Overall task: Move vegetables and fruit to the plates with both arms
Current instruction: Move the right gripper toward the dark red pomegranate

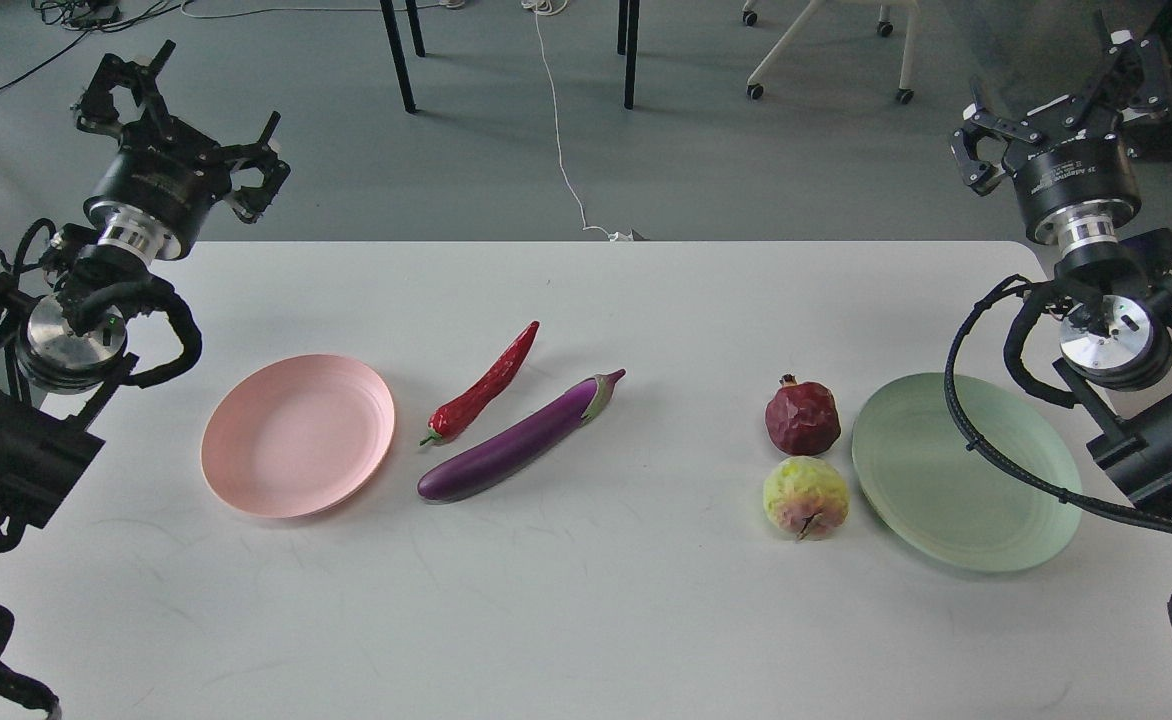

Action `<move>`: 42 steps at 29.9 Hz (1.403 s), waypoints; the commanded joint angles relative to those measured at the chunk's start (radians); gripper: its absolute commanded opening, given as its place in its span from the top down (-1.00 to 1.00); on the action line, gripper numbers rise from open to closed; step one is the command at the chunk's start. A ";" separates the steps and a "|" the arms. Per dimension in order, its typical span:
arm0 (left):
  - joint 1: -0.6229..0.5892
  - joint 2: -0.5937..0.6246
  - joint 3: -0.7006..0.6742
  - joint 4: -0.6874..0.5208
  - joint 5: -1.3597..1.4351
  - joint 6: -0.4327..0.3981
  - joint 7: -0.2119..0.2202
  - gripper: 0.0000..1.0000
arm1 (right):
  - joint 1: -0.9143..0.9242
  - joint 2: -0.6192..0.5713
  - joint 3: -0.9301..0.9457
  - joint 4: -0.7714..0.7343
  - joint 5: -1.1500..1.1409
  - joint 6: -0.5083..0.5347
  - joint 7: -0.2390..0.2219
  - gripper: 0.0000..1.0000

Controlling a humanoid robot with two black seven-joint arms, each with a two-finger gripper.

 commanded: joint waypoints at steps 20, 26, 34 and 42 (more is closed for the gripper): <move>0.022 0.027 0.000 0.050 0.002 -0.035 -0.034 -0.96 | 0.740 0.028 -1.177 -0.046 -0.320 0.105 0.002 -0.98; 0.025 0.080 0.001 0.049 0.002 -0.074 -0.043 -0.96 | 0.904 0.161 -1.583 0.012 -0.421 0.110 0.007 -0.97; 0.028 0.141 0.000 0.044 0.000 -0.077 -0.047 -0.96 | 0.975 0.371 -1.932 0.054 -0.731 0.102 0.010 -0.95; 0.057 0.161 -0.002 0.040 0.000 -0.077 -0.081 -0.96 | 0.926 0.390 -2.083 0.054 -0.826 0.070 0.019 -0.83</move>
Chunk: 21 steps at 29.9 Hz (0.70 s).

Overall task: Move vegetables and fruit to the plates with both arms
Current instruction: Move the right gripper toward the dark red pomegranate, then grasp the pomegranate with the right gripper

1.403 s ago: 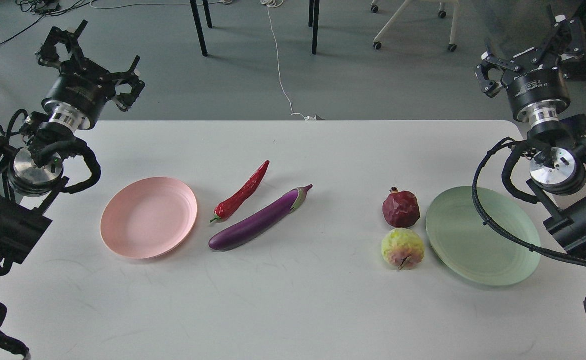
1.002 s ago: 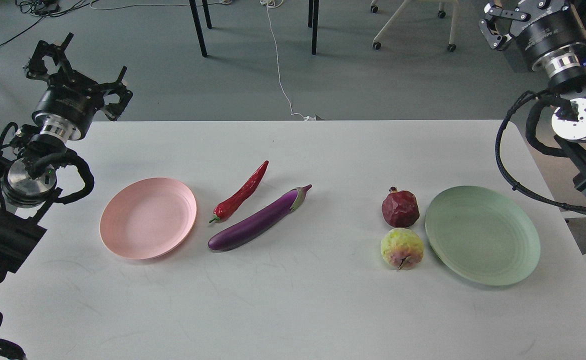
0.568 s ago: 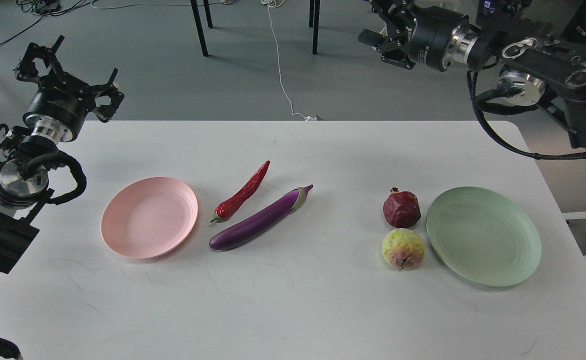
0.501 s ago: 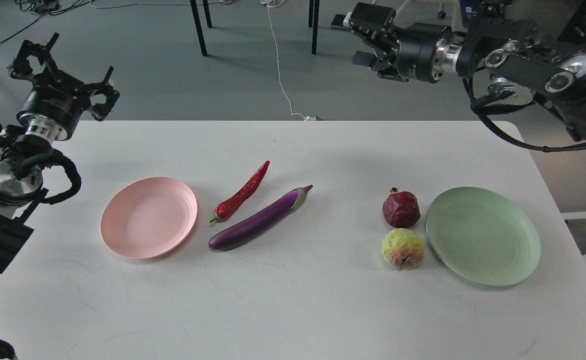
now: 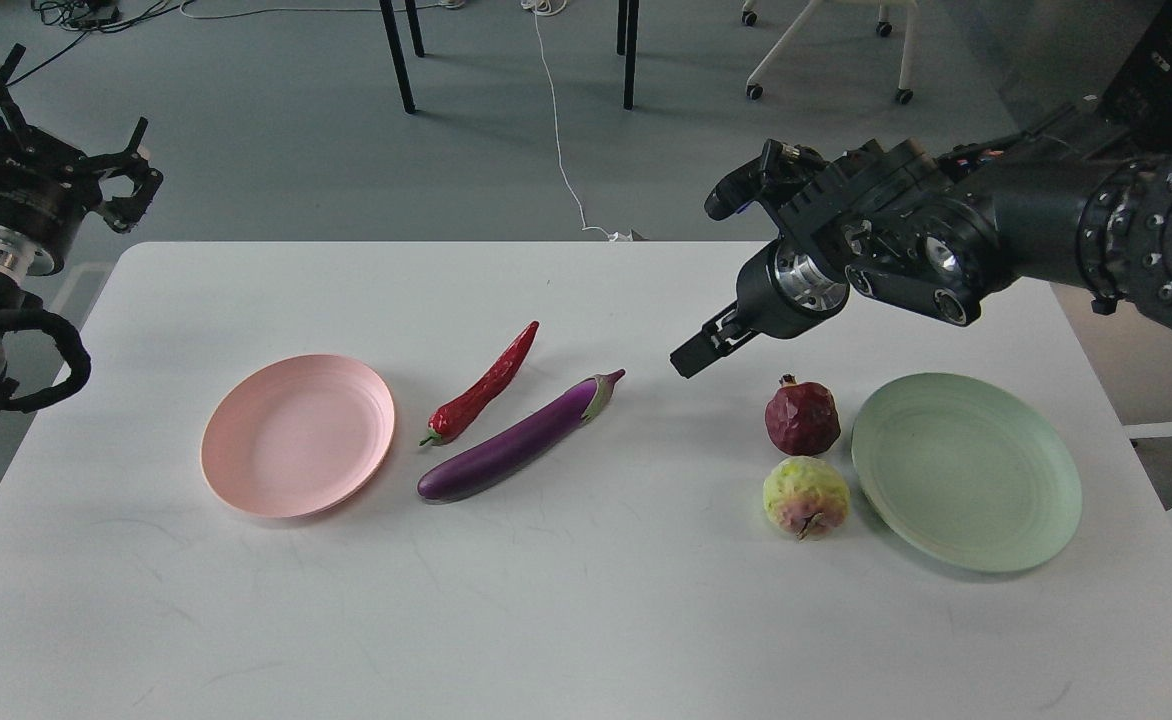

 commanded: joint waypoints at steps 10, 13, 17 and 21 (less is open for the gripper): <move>0.010 0.003 0.006 -0.006 0.002 0.002 -0.006 -0.96 | -0.066 -0.011 -0.133 0.007 -0.062 -0.081 -0.001 -0.84; 0.010 0.004 0.006 -0.006 0.002 0.002 -0.006 -0.96 | -0.078 -0.024 -0.138 0.010 -0.062 -0.084 -0.001 -0.83; 0.016 0.006 0.006 -0.006 0.003 0.002 -0.006 -0.96 | -0.097 -0.036 -0.138 0.029 -0.062 -0.084 -0.001 -0.78; 0.021 0.007 0.006 -0.004 0.003 0.002 -0.006 -0.96 | -0.097 -0.047 -0.136 0.056 -0.060 -0.084 0.004 -0.60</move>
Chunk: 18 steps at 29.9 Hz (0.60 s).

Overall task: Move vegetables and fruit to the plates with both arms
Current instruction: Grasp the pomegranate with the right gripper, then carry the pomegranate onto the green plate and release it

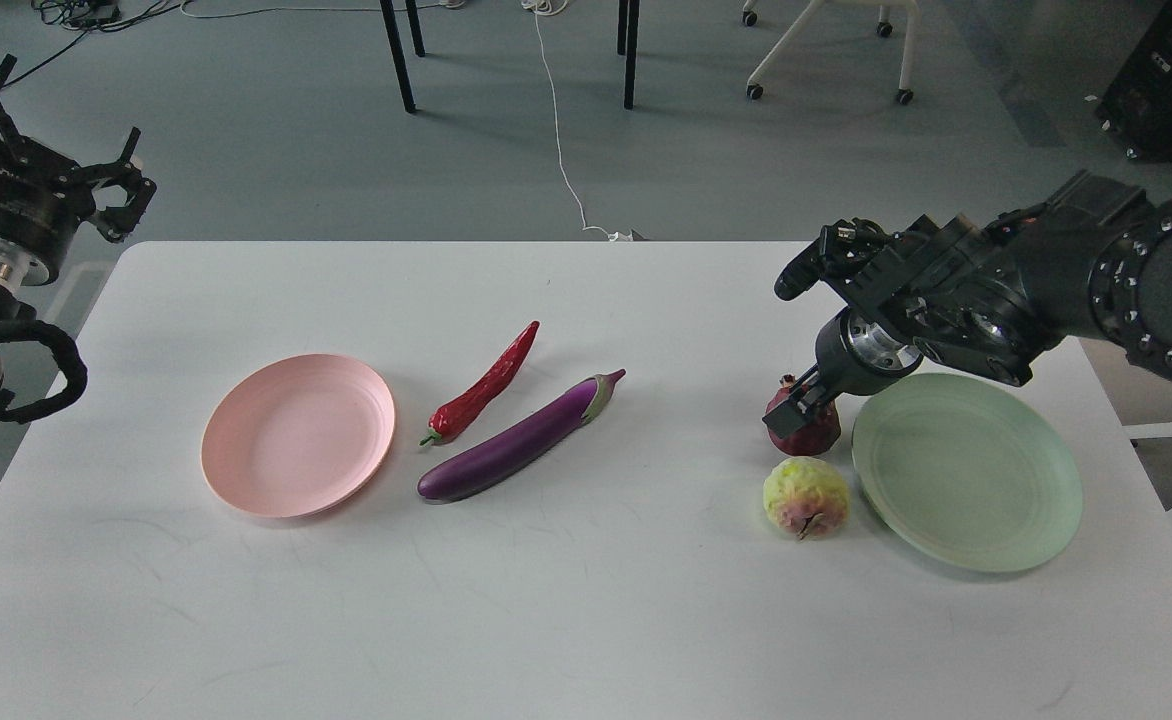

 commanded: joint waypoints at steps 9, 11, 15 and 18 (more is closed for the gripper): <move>0.008 0.003 0.000 -0.003 0.001 0.003 0.000 -0.96 | 0.085 -0.052 0.014 0.069 0.001 0.000 0.006 0.12; 0.008 0.005 0.000 -0.011 -0.001 0.006 0.000 -0.96 | 0.111 -0.075 0.014 0.075 0.001 0.000 0.008 0.12; 0.013 0.023 0.000 -0.040 0.001 0.012 0.000 -0.96 | 0.145 -0.170 0.009 0.099 -0.005 0.000 0.006 0.12; 0.014 0.031 0.000 -0.045 -0.001 0.011 0.000 -0.96 | 0.143 -0.244 0.001 0.121 -0.056 0.000 0.006 0.11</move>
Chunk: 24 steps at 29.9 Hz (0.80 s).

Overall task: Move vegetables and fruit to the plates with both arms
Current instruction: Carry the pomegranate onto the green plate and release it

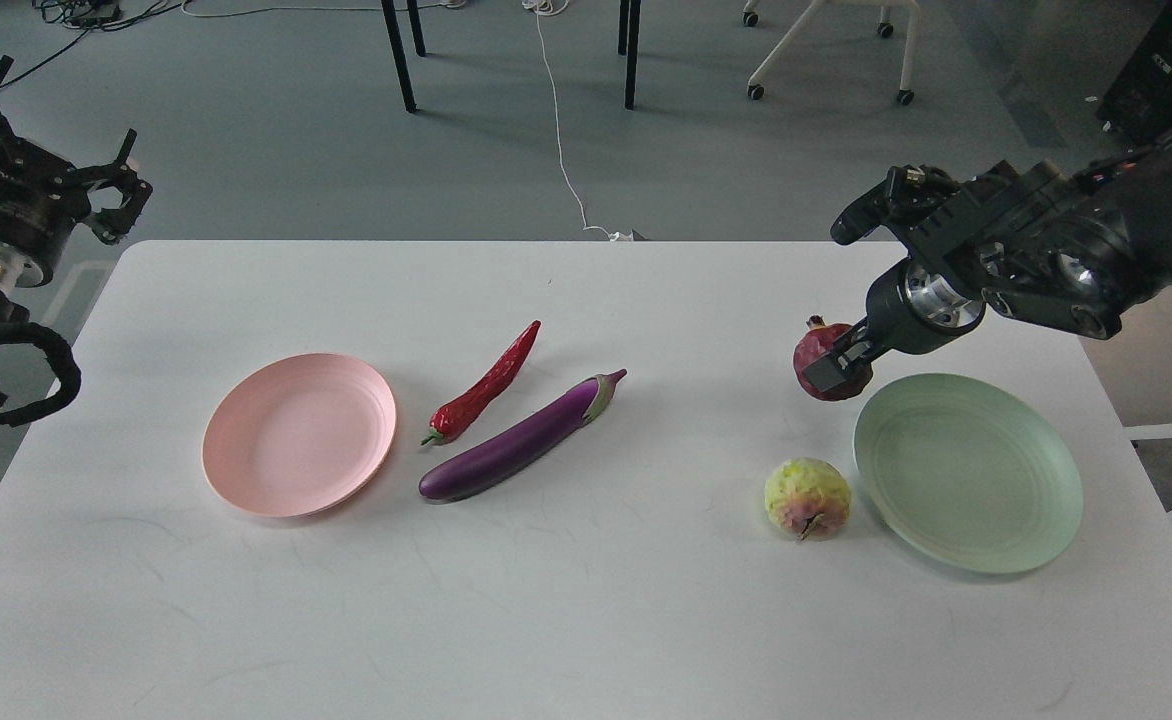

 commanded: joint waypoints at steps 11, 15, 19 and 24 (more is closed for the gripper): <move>0.027 0.015 0.000 -0.006 0.000 -0.002 -0.001 -0.96 | -0.136 -0.151 0.001 -0.001 -0.133 -0.075 -0.006 -0.29; 0.034 0.025 0.000 -0.006 0.000 -0.007 -0.001 -0.96 | -0.163 -0.149 0.003 -0.013 -0.131 -0.084 -0.010 -0.74; 0.034 0.025 0.000 -0.006 0.000 -0.007 -0.001 -0.96 | -0.153 -0.152 0.003 -0.013 -0.131 -0.084 -0.010 -0.92; 0.034 0.024 0.000 -0.006 0.000 -0.006 -0.001 -0.96 | -0.043 -0.138 0.007 0.018 -0.130 -0.080 -0.009 -0.95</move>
